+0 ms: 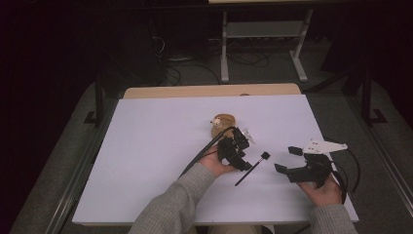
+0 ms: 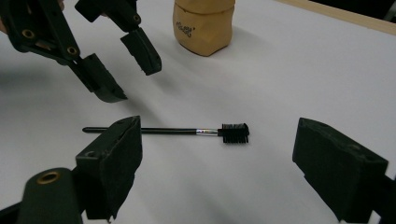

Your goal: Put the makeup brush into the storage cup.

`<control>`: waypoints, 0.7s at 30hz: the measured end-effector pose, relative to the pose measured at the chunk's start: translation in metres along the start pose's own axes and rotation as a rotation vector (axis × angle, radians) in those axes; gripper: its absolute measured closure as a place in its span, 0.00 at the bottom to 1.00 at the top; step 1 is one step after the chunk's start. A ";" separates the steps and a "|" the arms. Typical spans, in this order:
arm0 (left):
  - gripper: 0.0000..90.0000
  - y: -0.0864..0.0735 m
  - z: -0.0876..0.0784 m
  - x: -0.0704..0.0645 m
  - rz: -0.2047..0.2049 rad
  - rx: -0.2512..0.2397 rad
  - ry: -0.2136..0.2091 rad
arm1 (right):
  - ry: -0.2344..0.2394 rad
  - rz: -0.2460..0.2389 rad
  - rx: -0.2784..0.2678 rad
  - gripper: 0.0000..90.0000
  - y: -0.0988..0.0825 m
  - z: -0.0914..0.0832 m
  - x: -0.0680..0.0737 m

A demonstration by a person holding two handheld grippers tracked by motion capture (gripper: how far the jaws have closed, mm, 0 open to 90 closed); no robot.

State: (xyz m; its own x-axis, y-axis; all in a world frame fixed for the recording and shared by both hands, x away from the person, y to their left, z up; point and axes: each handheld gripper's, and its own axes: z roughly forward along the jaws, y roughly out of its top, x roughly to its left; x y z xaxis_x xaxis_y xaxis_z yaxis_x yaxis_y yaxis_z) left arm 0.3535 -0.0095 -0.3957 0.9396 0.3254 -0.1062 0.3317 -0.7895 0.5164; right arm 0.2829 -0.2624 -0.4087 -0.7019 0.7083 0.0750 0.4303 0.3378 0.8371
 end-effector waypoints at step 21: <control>0.74 0.017 0.038 -0.007 -0.026 0.082 -0.007 | -0.003 -0.001 0.015 0.17 0.000 0.002 0.000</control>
State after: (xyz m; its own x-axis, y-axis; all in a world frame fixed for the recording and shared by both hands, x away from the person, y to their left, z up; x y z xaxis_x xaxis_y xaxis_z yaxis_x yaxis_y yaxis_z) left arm 0.3561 -0.0449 -0.4190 0.9311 0.3426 -0.1249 0.3614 -0.8211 0.4418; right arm 0.2837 -0.2614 -0.4101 -0.7008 0.7096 0.0727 0.4380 0.3477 0.8290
